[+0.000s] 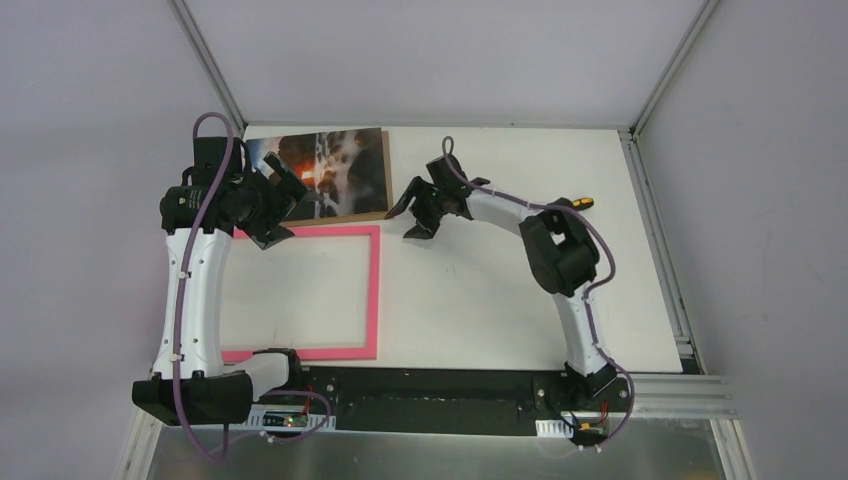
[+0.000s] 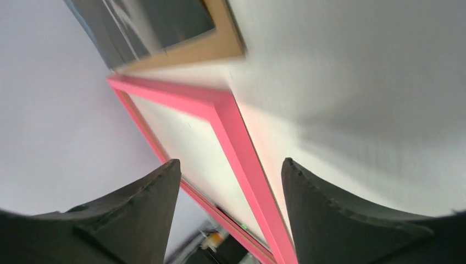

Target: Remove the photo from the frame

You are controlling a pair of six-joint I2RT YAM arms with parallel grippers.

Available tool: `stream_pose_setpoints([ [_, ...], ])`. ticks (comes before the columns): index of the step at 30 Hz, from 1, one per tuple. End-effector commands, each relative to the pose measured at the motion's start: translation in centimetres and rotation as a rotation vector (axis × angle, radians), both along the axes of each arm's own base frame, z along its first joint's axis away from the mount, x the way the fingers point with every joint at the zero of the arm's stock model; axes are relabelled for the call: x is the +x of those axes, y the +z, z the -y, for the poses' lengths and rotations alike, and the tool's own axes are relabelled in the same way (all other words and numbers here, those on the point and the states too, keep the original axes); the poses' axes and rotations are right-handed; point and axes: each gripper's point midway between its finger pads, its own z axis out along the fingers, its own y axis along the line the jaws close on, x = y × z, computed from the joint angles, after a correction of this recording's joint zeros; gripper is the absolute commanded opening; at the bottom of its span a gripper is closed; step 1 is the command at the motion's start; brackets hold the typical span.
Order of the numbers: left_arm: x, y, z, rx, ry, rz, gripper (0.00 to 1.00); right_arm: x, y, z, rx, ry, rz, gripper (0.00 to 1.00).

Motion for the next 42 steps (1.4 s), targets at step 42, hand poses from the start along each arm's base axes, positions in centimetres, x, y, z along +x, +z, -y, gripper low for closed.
stream_pose_setpoints([
  [42,-8.6,17.8,-0.2,0.271,-0.15,0.765,0.99,-27.7,30.3,45.5,-0.745,-0.61,0.776,0.99],
])
